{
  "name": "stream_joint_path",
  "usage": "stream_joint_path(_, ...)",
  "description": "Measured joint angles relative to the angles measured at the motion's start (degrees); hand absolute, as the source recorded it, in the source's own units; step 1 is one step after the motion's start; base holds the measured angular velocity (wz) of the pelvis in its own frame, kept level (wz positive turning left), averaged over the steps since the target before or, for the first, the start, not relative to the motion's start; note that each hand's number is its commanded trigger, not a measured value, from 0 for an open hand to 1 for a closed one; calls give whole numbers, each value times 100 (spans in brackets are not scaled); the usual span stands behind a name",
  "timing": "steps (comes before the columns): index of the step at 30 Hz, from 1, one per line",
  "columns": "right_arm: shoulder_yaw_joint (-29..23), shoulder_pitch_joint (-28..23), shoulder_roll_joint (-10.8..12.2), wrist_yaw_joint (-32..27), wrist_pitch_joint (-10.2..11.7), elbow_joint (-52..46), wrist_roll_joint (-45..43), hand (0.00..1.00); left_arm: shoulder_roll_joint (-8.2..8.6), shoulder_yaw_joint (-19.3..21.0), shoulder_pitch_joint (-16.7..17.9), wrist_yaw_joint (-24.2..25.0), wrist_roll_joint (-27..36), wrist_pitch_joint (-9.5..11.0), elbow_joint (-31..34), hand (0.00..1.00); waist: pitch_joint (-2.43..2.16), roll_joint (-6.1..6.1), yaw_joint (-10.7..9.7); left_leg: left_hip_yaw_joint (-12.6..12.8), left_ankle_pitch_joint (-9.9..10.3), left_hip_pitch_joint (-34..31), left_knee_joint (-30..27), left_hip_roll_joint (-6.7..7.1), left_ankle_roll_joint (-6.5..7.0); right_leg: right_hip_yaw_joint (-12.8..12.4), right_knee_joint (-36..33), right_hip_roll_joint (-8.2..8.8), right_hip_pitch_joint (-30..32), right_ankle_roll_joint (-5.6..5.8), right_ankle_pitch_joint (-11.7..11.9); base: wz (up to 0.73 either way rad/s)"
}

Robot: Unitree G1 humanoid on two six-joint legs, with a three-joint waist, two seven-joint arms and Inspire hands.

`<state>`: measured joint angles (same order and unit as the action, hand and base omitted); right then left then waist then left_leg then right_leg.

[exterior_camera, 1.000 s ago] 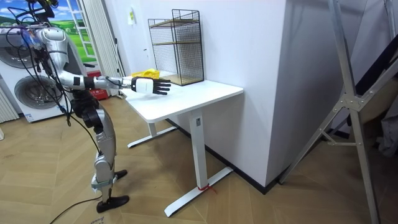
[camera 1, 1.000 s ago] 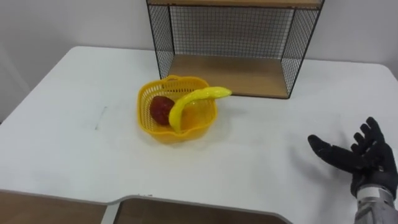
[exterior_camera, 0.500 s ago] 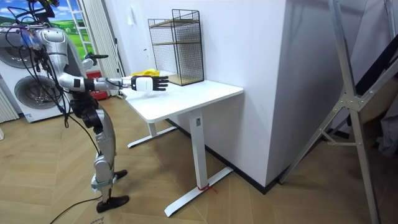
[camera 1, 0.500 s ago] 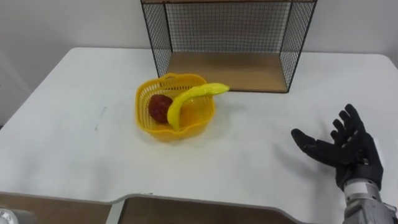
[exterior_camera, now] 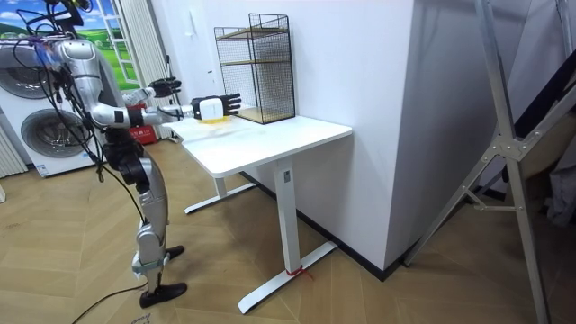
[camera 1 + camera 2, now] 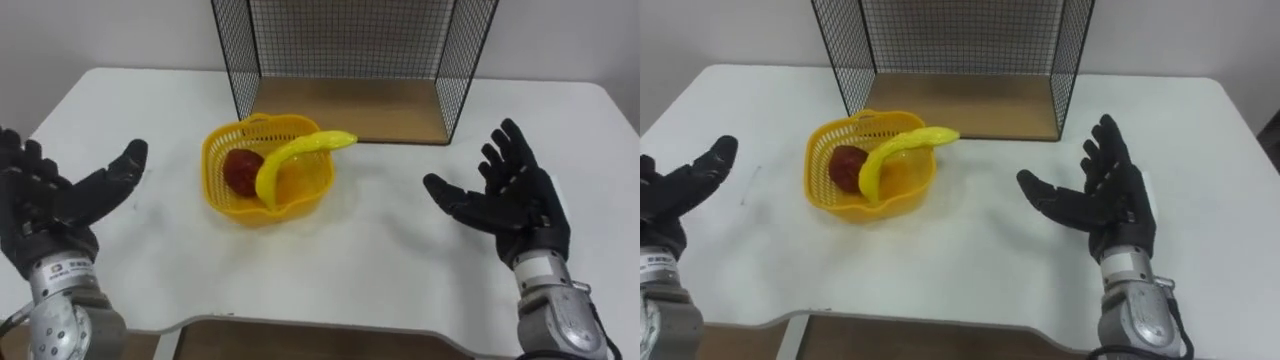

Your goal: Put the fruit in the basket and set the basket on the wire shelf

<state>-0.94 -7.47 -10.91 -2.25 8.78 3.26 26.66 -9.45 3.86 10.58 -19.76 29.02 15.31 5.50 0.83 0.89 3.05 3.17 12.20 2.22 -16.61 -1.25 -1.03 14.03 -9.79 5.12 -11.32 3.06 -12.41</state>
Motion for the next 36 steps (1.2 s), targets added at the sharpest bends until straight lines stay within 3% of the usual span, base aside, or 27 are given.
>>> stream_joint_path(7,309,263,16,147,0,-1,189,0,-2,-493,-12,625,680,-22,-415,0,3,-18,-132,47,0,58,25,-17,-2,-41,-18,-7,-34,-1,0,-2)
stream_joint_path(14,451,325,17,289,0,1,233,0,-2,-651,-18,1035,883,-61,-734,0,-9,-88,-137,70,0,8,-14,-19,0,-62,-26,-5,14,-3,1,0)
stream_joint_path(16,476,406,18,410,0,55,233,0,-1,-664,-22,1158,911,-170,-782,0,-3,-91,-139,74,0,-9,-17,-21,0,-76,-67,-2,25,-5,3,0)
stream_joint_path(23,661,588,30,592,-16,476,230,0,4,-864,-108,1394,913,-392,-989,0,30,-110,-134,82,0,15,-14,-22,1,-109,-89,-2,35,-5,3,0)
stream_joint_path(27,716,607,128,717,-19,547,231,0,7,-868,-141,1433,914,-438,-999,0,74,-113,-129,87,1,25,-2,-33,0,-111,-91,-10,48,-5,3,0)
stream_joint_path(36,833,607,171,835,-19,556,241,0,8,-868,-211,1559,914,-447,-999,0,64,-117,-123,99,1,32,-2,-34,0,-114,-90,-10,46,-5,3,0)
